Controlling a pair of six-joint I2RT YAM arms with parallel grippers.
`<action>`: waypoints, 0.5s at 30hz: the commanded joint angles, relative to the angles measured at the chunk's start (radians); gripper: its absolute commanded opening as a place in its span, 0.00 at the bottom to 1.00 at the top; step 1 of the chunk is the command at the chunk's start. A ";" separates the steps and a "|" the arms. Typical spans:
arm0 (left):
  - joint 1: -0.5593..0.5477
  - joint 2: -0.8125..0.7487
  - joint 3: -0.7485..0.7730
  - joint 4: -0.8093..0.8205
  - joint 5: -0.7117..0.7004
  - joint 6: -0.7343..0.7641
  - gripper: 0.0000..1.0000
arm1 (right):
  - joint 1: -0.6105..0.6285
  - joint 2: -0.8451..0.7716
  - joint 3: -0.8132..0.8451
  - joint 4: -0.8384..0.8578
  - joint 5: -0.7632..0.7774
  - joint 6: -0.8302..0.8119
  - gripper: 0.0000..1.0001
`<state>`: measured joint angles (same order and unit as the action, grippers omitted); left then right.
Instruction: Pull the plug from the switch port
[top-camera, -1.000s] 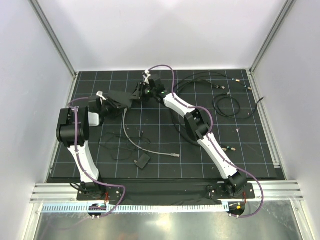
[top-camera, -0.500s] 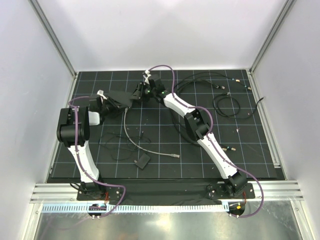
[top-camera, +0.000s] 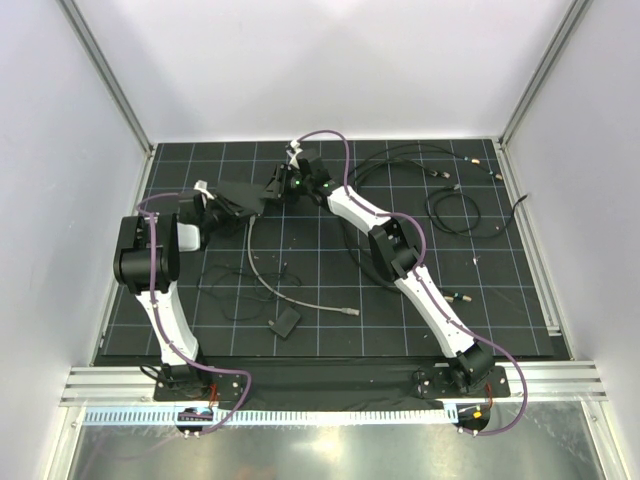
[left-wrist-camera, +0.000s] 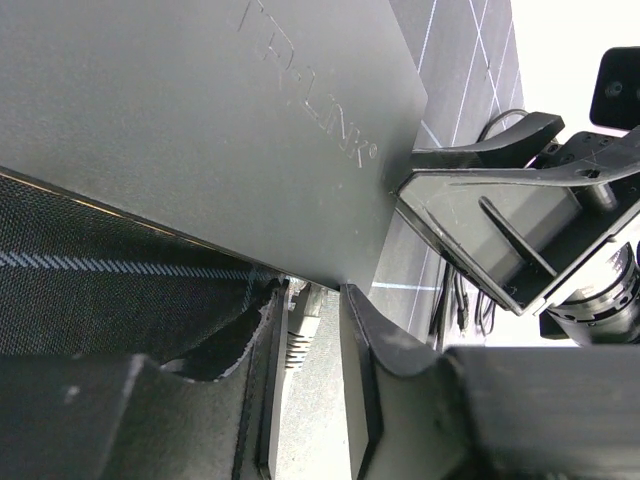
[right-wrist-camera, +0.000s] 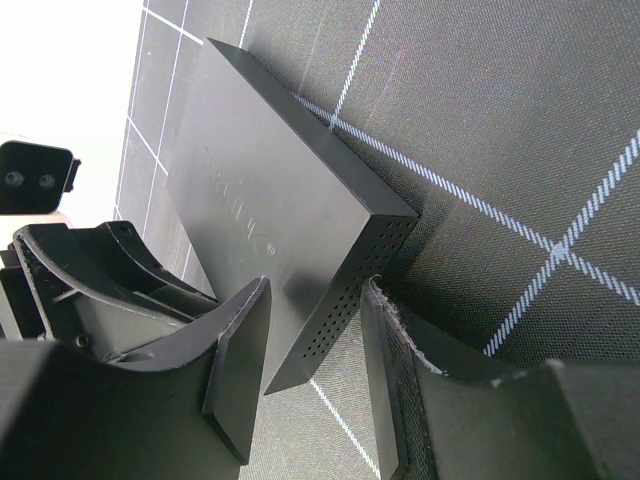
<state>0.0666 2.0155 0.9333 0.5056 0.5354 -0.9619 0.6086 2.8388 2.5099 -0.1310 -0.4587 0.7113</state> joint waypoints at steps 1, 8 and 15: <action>-0.013 0.020 -0.030 -0.085 -0.035 0.041 0.28 | 0.000 0.007 0.044 0.010 -0.008 0.007 0.48; -0.014 0.012 -0.044 -0.082 -0.026 0.046 0.32 | -0.001 0.007 0.046 0.011 -0.006 0.008 0.48; -0.014 -0.006 -0.068 -0.082 -0.032 0.046 0.43 | 0.000 0.005 0.046 0.008 -0.011 0.010 0.48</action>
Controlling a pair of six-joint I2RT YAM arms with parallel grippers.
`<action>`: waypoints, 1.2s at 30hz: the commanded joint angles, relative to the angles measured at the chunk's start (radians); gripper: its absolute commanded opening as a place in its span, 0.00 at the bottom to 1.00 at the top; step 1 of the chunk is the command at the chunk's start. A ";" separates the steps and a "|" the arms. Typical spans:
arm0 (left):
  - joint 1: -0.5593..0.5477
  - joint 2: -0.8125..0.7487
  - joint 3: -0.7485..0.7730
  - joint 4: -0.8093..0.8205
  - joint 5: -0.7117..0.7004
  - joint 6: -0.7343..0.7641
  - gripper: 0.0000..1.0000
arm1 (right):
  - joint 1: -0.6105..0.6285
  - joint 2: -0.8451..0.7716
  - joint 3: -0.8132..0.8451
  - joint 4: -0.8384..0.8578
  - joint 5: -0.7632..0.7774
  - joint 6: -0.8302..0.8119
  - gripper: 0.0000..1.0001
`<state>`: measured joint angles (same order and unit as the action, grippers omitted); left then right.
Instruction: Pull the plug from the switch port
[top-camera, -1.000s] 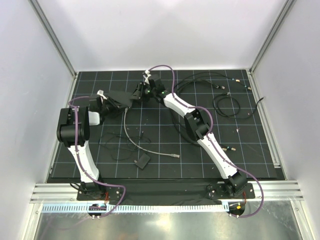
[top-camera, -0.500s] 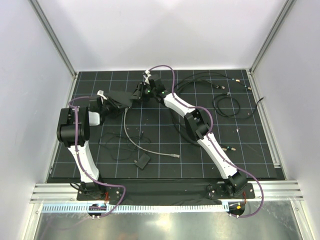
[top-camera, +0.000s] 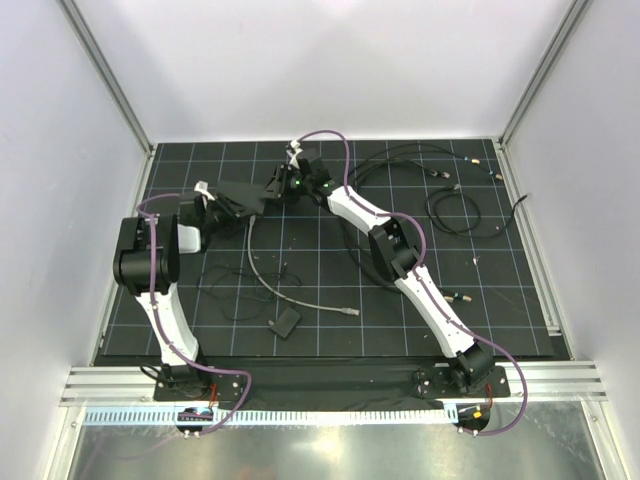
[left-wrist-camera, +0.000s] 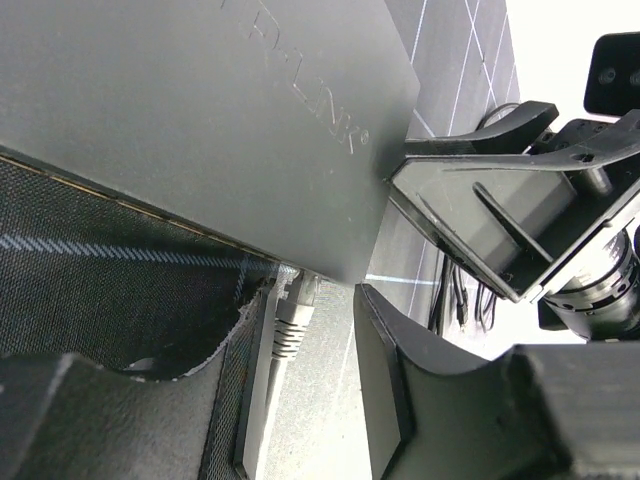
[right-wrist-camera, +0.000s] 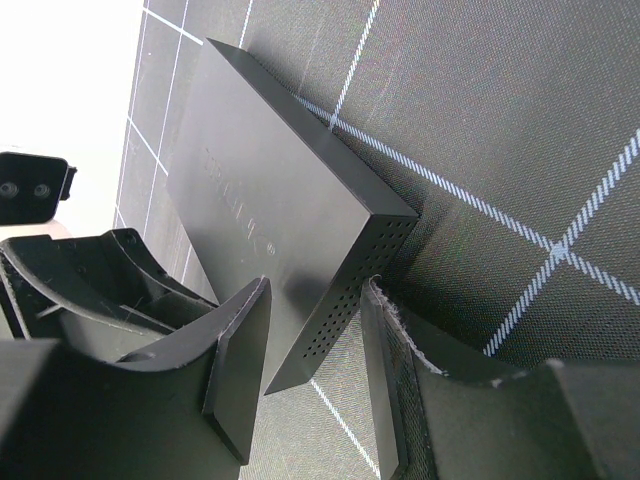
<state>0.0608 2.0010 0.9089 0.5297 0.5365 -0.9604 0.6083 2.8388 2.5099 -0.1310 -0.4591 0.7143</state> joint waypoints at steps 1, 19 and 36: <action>-0.007 0.010 -0.044 -0.105 -0.033 0.045 0.41 | -0.001 0.007 0.046 0.008 -0.010 0.007 0.48; -0.010 0.054 -0.007 -0.131 -0.043 0.020 0.36 | -0.002 0.004 0.044 0.005 -0.009 0.008 0.48; -0.033 0.078 0.162 -0.461 -0.069 0.167 0.00 | 0.025 0.011 0.043 0.019 0.031 0.010 0.42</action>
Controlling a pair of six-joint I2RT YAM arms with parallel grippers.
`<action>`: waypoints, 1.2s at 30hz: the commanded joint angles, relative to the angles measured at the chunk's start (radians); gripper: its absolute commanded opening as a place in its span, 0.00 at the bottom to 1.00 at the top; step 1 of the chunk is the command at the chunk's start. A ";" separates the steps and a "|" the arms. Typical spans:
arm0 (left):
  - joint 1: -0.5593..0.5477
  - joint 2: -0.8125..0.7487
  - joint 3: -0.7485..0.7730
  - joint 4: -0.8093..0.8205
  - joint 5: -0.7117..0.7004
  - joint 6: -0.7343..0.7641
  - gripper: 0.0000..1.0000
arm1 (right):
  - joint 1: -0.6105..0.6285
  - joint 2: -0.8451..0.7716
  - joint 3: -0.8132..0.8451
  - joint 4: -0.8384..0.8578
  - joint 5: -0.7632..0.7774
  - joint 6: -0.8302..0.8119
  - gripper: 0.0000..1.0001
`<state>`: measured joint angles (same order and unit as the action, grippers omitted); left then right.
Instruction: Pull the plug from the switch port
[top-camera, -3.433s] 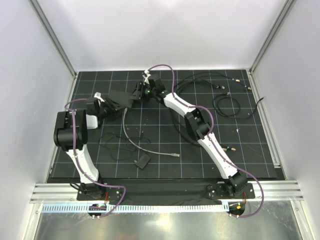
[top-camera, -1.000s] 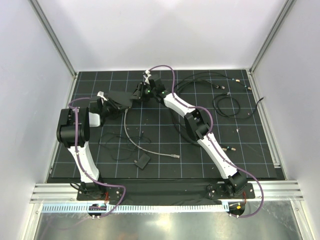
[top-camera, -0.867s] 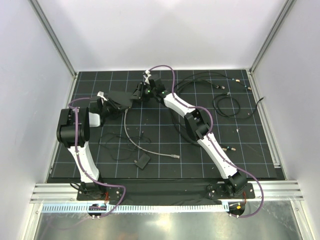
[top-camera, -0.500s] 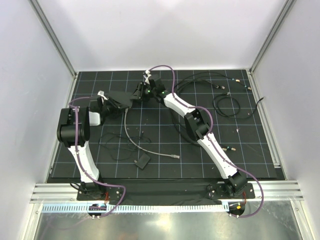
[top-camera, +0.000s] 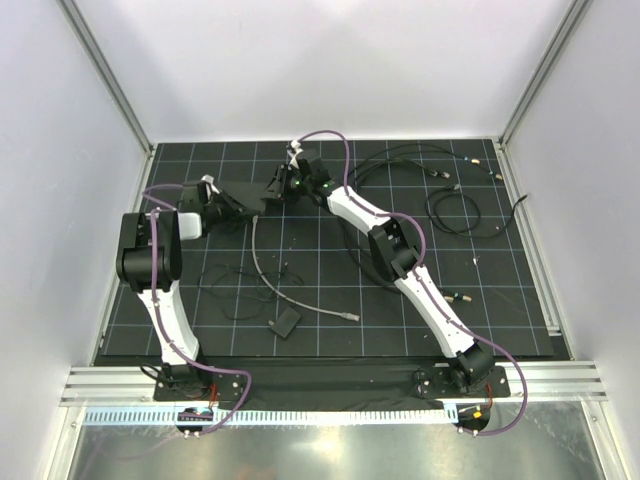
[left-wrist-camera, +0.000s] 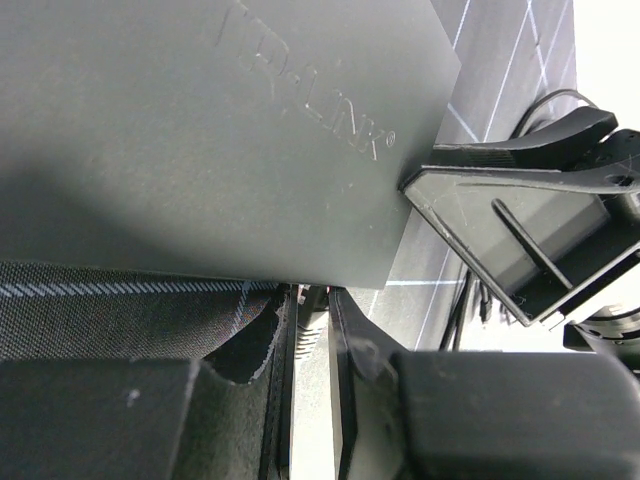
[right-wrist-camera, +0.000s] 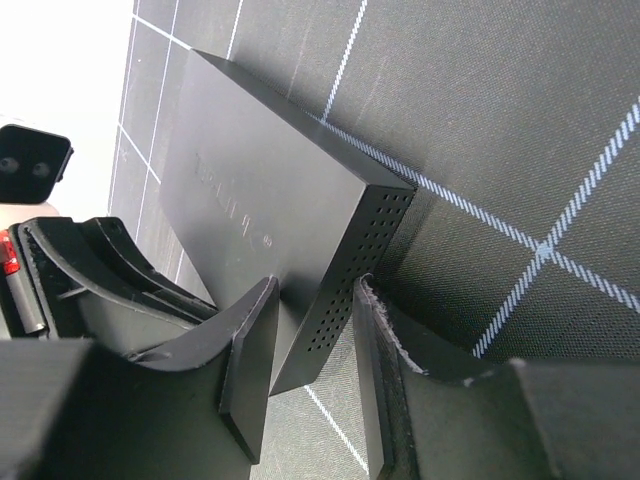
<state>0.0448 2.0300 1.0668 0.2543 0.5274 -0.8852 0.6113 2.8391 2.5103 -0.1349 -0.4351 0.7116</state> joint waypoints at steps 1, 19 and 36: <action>-0.019 0.049 0.008 -0.197 -0.058 0.100 0.00 | 0.024 0.016 0.041 0.024 0.012 0.018 0.41; -0.036 -0.170 -0.180 -0.233 -0.047 0.180 0.00 | 0.016 0.003 -0.021 0.107 0.070 0.120 0.32; -0.111 -0.482 -0.018 -0.403 -0.029 0.163 0.00 | -0.058 -0.734 -0.964 0.130 -0.221 -0.307 0.73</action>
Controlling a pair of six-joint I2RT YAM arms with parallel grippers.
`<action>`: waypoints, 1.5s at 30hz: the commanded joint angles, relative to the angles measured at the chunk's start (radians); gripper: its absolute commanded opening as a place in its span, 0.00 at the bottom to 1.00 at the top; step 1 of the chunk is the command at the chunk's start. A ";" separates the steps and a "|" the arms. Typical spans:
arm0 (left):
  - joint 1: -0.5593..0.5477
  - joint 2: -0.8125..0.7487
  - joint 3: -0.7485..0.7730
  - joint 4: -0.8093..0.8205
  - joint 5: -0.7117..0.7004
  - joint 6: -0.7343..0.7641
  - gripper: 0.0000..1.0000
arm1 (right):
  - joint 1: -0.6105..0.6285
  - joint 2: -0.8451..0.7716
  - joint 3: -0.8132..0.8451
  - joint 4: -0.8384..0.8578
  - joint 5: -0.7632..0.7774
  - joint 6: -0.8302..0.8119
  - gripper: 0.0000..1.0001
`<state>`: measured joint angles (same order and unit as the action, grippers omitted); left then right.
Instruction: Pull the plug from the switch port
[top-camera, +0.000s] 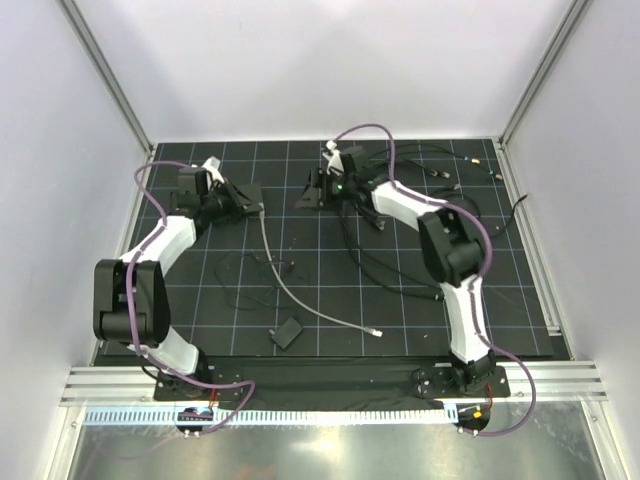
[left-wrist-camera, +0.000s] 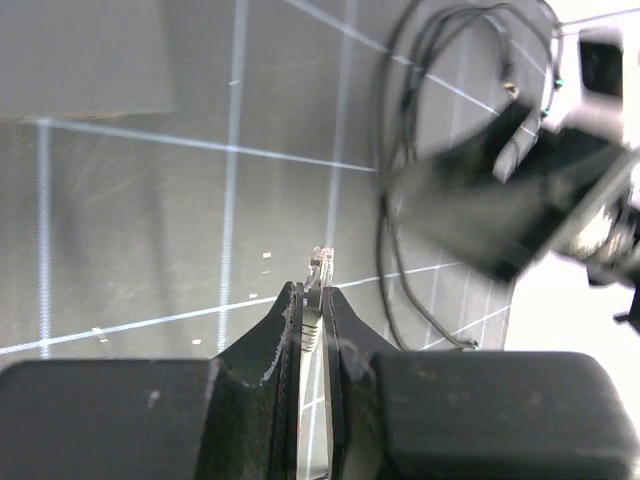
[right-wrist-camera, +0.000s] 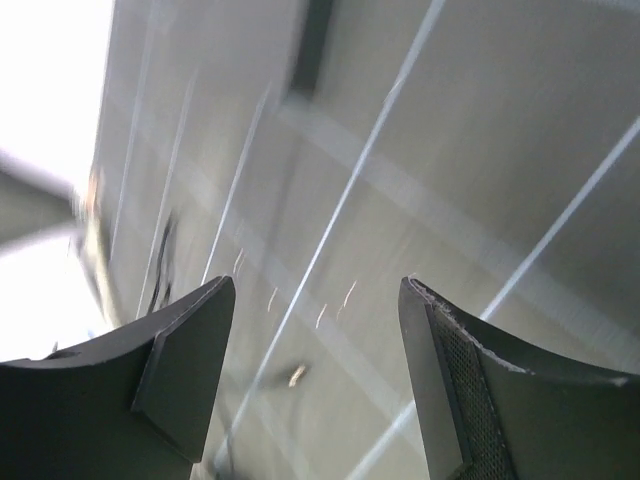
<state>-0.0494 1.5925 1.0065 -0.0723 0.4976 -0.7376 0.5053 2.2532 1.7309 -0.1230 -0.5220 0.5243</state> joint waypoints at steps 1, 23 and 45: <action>-0.021 -0.060 0.046 -0.087 0.002 0.017 0.00 | 0.077 -0.170 -0.229 0.158 -0.175 -0.142 0.73; -0.075 -0.236 0.030 -0.211 0.002 0.034 0.00 | 0.254 -0.363 -0.396 0.057 0.132 -0.119 0.69; -0.101 -0.348 0.020 -0.257 0.010 0.014 0.00 | 0.427 -0.426 -0.453 0.112 0.017 -0.083 0.62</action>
<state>-0.1448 1.3045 1.0279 -0.3206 0.4938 -0.7246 0.9375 1.8221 1.2324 -0.0540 -0.5289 0.4217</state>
